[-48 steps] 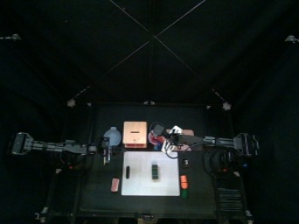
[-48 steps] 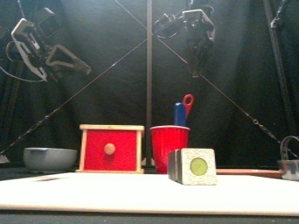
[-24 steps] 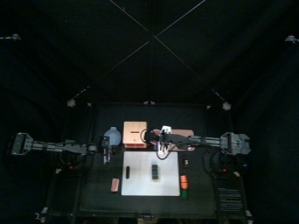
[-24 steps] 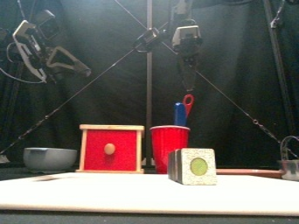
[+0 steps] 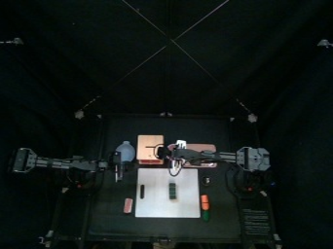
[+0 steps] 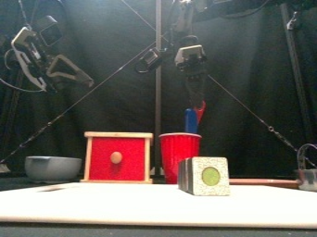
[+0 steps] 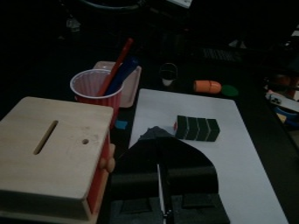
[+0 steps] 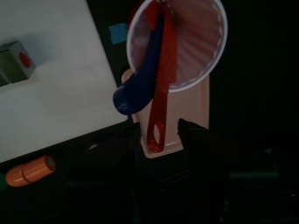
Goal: Place sushi on board then cut the sushi with the knife then place the pieces on the plate
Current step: Pick knife at handle with right hand
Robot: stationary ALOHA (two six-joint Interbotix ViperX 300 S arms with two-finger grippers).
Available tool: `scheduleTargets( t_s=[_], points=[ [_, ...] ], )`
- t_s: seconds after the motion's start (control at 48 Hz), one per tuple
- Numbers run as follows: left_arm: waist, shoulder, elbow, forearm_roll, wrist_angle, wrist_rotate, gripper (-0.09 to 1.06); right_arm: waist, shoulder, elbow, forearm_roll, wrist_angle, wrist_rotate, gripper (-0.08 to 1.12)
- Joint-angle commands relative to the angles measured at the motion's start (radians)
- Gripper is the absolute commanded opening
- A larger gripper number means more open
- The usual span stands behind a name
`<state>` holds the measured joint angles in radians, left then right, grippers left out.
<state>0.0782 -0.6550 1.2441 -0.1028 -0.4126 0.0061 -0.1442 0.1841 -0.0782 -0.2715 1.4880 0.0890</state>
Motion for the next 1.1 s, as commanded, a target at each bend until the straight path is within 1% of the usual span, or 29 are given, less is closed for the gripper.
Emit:
scheduleTargets(
  t_s=[0.021, 0.562, 0.708, 0.958, 1.104],
  points=[
    [0.006, 0.002, -0.012, 0.003, -0.003, 0.002, -0.02, -0.015, -0.015, -0.032, -0.018, 0.005, -0.003, 0.77],
    [0.008, 0.002, -0.006, 0.002, -0.003, 0.000, -0.02, -0.069, 0.058, -0.086, -0.023, 0.046, -0.018, 0.77],
    [0.006, 0.002, -0.003, 0.000, -0.003, 0.000, -0.02, -0.077, 0.077, -0.094, 0.000, 0.048, -0.091, 0.77],
    [0.008, 0.002, -0.002, 0.000, -0.003, 0.000, -0.02, -0.100, 0.106, -0.129, 0.021, 0.048, -0.104, 0.76],
    [0.011, 0.002, 0.000, 0.000, -0.003, 0.002, -0.02, -0.110, 0.114, -0.133, 0.040, 0.048, -0.110, 0.73]
  ],
)
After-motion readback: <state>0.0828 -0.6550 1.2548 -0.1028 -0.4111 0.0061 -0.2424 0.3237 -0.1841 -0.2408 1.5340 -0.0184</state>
